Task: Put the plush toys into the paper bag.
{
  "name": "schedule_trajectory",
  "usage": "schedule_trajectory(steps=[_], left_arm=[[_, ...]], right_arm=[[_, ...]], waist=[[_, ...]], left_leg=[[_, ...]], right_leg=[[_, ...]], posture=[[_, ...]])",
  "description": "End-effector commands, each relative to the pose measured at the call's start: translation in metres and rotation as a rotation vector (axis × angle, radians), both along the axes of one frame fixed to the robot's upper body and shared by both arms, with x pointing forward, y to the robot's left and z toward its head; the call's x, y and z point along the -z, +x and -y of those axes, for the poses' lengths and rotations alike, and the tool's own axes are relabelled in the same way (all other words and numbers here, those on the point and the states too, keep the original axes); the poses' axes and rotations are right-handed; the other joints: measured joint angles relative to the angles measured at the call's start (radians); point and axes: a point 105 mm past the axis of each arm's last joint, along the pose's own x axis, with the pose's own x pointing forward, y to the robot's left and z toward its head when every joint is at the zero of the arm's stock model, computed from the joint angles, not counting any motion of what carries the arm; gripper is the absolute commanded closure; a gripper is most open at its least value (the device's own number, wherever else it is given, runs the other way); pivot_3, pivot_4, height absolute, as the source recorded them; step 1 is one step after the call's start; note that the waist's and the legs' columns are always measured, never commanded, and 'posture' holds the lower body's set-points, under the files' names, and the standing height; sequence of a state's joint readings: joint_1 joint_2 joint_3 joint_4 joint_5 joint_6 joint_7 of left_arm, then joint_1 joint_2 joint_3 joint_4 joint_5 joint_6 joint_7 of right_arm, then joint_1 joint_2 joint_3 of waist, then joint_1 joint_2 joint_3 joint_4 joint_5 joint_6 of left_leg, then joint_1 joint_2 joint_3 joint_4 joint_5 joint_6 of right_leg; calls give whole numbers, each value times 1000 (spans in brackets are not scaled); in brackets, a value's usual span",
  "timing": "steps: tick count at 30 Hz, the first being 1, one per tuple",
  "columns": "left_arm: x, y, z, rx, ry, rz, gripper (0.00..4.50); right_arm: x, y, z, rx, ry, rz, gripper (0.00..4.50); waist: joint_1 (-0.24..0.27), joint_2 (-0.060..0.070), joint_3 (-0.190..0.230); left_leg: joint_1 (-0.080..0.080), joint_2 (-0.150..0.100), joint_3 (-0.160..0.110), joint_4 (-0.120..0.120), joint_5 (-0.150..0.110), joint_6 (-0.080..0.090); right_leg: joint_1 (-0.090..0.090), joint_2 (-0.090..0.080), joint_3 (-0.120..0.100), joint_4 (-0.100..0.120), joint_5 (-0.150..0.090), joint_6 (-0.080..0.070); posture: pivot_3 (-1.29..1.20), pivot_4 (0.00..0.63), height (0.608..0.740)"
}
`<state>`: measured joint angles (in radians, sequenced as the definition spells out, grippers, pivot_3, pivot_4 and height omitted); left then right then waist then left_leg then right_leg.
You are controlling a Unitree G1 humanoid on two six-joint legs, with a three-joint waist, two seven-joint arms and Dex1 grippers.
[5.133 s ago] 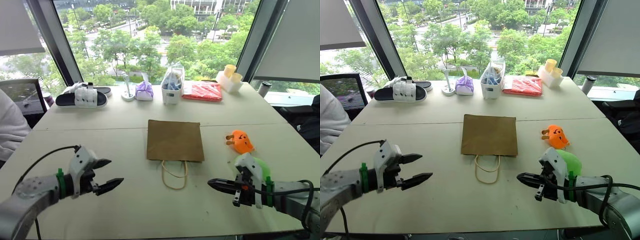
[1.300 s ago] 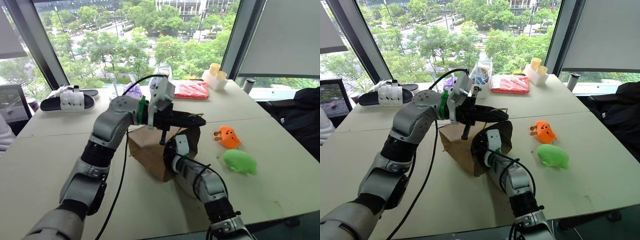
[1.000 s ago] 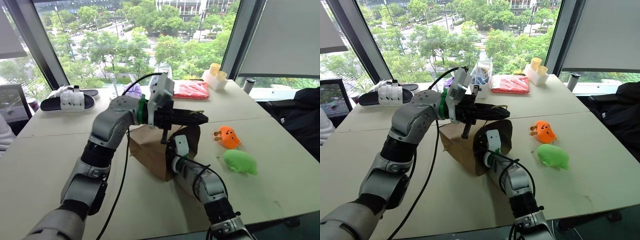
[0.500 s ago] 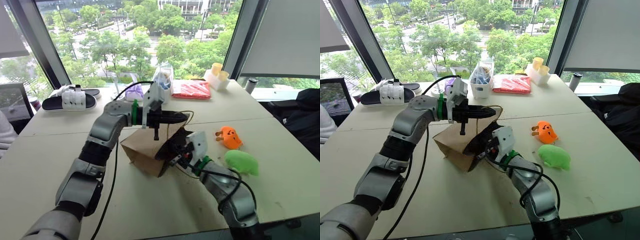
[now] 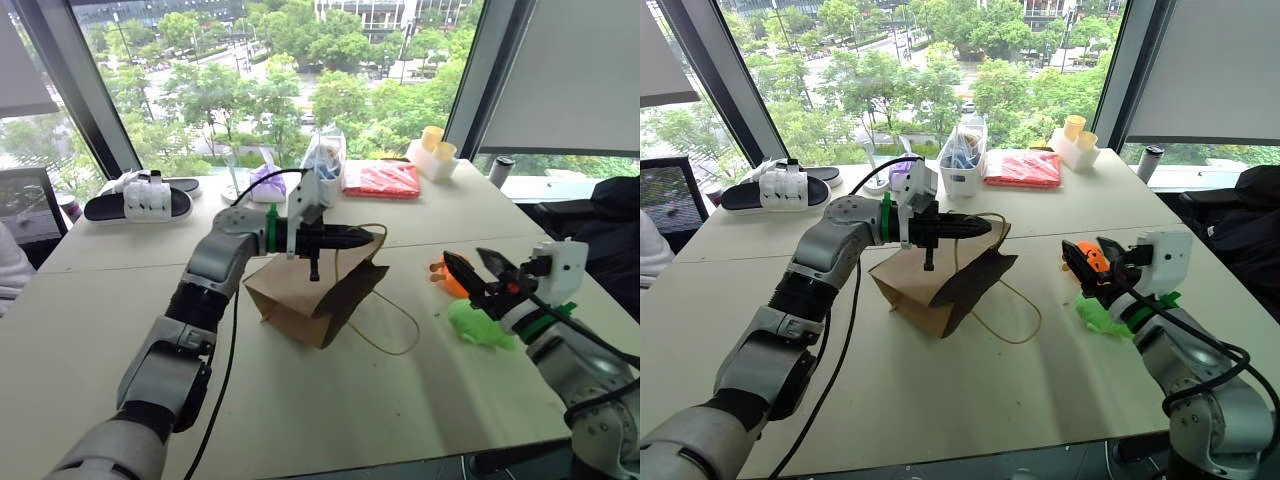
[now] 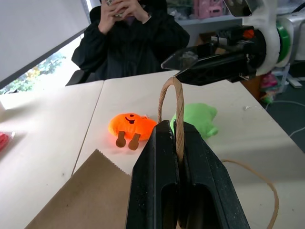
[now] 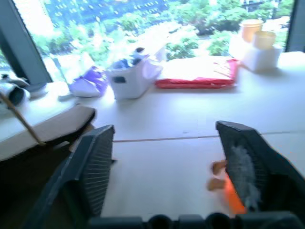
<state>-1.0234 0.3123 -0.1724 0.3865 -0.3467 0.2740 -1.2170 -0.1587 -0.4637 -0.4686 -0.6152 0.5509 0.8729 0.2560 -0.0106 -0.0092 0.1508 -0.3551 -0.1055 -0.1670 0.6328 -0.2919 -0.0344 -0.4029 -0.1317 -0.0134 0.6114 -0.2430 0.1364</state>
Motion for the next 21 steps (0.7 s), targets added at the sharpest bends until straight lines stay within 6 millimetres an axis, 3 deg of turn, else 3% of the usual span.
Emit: schedule_trajectory(steps=[1,6,13,16,21], left_arm=[[-18,0,0,-6,-40,49,4500],[-20,3,2,-22,-60,39,4500],[-22,2,4,-29,-90,34,4500],[-22,2,4,-32,-92,36,4500],[-24,2,2,-40,-108,30,4500]], right_arm=[[27,4,19,95,-167,-146,15],[47,9,21,105,-228,-238,15],[101,10,31,101,-313,-478,15],[105,10,41,149,-327,-500,841],[96,12,42,153,-337,-452,3301]], waist=[[0,0,0],[-2,-1,0],[1,-1,0],[1,-3,-1],[2,-3,-1]], left_leg=[[0,0,0,0,0,0],[0,0,1,0,0,-1],[0,0,1,1,2,-4],[0,0,1,1,2,-4],[0,0,0,2,2,-4]], right_leg=[[0,0,0,0,0,0],[0,0,0,0,0,0],[0,0,1,0,0,0],[1,0,1,0,0,0],[1,0,1,-1,0,0]], posture=[[0,150,740],[0,150,740],[0,150,740],[0,150,740],[0,150,740]])
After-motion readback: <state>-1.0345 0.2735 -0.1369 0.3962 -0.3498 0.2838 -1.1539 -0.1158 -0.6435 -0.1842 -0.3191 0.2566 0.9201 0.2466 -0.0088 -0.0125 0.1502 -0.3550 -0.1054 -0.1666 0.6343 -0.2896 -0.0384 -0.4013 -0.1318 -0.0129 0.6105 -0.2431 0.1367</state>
